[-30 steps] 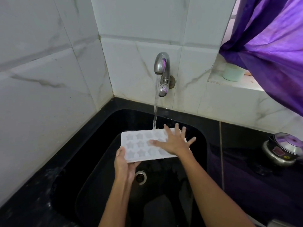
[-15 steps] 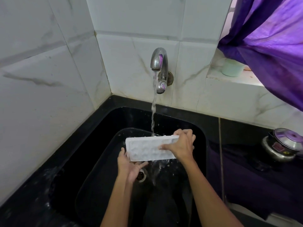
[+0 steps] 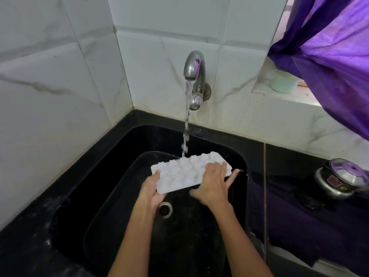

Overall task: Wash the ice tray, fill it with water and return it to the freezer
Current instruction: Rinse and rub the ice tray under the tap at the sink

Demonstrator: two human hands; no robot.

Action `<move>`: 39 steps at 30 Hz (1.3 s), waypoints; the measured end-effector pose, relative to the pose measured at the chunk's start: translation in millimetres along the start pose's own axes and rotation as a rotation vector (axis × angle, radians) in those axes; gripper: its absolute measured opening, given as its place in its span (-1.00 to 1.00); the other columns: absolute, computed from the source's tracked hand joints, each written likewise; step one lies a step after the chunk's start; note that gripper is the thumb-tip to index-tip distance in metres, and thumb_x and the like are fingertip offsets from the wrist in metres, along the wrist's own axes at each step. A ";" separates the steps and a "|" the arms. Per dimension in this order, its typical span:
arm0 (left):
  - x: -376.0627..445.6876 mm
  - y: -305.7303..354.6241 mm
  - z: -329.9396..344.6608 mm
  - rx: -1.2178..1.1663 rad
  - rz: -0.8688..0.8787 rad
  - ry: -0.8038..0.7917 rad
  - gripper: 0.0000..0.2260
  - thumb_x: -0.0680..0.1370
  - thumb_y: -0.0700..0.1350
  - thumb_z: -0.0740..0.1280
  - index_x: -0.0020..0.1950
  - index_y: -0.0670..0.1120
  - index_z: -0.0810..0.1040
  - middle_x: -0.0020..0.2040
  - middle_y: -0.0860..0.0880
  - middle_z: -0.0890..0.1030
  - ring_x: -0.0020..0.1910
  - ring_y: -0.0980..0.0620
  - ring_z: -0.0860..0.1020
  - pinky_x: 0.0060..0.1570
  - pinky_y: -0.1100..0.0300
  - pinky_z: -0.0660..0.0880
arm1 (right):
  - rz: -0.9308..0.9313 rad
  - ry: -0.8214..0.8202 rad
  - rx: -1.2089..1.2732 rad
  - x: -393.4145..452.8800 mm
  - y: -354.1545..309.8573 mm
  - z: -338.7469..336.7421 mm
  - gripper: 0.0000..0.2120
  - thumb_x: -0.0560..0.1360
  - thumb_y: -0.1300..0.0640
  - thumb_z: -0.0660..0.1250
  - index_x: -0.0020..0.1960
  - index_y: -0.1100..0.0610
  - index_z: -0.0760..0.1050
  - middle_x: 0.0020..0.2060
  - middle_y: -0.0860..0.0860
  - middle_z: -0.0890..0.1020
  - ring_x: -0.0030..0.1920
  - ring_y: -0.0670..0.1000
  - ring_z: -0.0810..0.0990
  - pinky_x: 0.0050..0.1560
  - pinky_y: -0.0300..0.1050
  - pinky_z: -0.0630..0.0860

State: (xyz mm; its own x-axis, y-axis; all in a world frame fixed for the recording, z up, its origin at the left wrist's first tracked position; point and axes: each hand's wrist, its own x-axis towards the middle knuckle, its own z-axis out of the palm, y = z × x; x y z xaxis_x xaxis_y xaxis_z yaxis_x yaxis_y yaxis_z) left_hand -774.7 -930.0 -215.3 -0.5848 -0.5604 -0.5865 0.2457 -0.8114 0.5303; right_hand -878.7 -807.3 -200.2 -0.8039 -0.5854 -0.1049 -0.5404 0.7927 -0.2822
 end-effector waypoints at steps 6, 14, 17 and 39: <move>-7.9 -18.8 30.9 -0.250 0.164 -0.169 -0.66 0.52 -0.28 0.34 0.27 -0.37 0.43 0.32 -0.28 0.46 0.12 -0.01 0.61 0.09 0.14 0.54 | -0.460 -0.181 0.336 -13.3 -58.8 -14.1 -0.45 0.63 0.05 0.07 0.57 0.14 0.03 0.57 0.04 0.02 0.56 -0.03 -0.07 0.53 -0.11 -0.11; 13.4 12.8 -5.7 0.060 -0.021 -0.028 -0.53 0.64 0.06 0.10 0.39 -0.26 0.37 0.24 -0.30 0.54 0.17 -0.23 0.56 0.23 -0.21 0.43 | -0.397 -0.095 -0.114 29.5 -22.0 -5.2 -0.40 0.61 -0.23 -0.23 0.58 -0.01 -0.21 0.57 0.02 -0.17 0.56 0.02 -0.23 0.53 0.05 -0.26; 10.4 13.9 -12.5 0.106 0.046 0.049 -0.62 0.67 0.01 0.07 0.31 -0.23 0.41 0.18 -0.25 0.58 0.11 -0.23 0.58 0.00 -0.16 0.51 | -0.128 -0.153 -0.106 44.8 9.6 -12.7 -0.32 0.60 -0.26 -0.22 0.57 0.10 -0.27 0.56 0.05 -0.22 0.55 0.01 -0.24 0.53 0.05 -0.27; 11.1 28.9 -20.2 0.107 -0.072 0.094 -0.67 0.67 -0.09 0.07 0.29 -0.30 0.38 0.21 -0.31 0.52 0.04 -0.27 0.56 -0.10 -0.15 0.47 | -0.288 -0.383 -0.097 40.2 7.3 -32.5 0.14 0.18 -0.40 0.45 0.57 -0.15 -0.09 0.57 -0.02 -0.12 0.56 0.02 -0.19 0.52 0.18 -0.20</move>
State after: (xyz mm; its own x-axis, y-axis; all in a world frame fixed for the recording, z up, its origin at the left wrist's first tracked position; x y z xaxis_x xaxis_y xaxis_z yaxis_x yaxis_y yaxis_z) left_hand -758.5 -963.0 -218.8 -0.5215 -0.5183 -0.6779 0.1192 -0.8309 0.5435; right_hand -923.1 -819.5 -175.4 -0.4785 -0.7896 -0.3841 -0.7628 0.5905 -0.2635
